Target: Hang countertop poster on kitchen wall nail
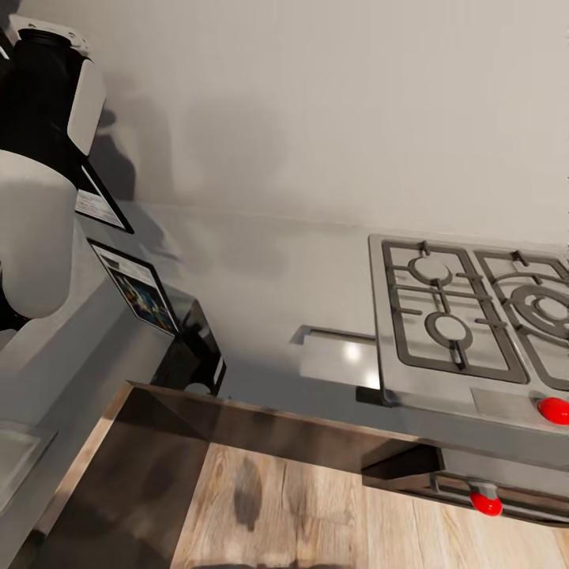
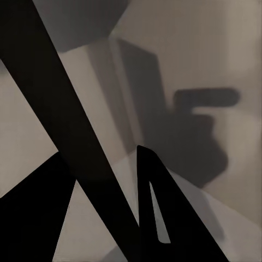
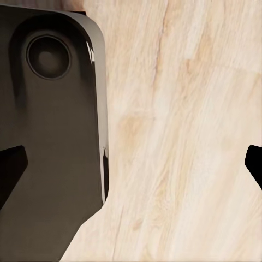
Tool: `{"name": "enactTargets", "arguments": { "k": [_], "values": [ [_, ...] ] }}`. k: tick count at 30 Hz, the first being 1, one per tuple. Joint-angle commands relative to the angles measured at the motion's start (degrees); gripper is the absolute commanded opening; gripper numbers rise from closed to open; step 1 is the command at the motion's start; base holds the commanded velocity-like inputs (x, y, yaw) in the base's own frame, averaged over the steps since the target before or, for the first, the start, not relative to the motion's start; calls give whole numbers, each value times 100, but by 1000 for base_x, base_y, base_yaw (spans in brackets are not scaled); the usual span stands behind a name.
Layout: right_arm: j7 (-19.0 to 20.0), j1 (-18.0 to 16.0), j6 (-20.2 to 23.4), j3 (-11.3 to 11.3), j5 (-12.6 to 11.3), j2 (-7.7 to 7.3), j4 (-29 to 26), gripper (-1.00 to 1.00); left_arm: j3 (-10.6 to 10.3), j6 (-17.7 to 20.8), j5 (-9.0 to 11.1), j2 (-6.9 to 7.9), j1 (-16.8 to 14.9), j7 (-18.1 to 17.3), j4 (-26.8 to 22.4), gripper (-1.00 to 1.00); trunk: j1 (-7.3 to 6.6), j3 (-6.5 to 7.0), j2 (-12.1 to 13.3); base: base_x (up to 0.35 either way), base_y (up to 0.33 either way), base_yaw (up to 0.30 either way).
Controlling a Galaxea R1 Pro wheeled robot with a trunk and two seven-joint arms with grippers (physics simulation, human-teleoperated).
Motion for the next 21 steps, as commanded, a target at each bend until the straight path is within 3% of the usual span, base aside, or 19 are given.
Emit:
{"name": "enactTargets", "arguments": {
  "k": [1,6,16,21],
  "values": [
    [-9,-10,-37,5,-3,1,24,100,-41,40,29,12,-4,32,-2,-100,0,6,-2,-9,0,0],
    [-9,-10,-37,5,-3,1,24,100,-33,42,40,12,-6,32,-2,-100,0,52,-2,-4,0,0],
    [-9,-10,-45,3,-3,1,24,100,248,43,59,20,-6,25,-6,-100,0,146,-2,0,0,0],
    [-21,-12,-59,-24,-17,-23,20,100,277,51,66,24,-5,23,-10,-100,0,192,-2,0,0,0]
  ]
}}
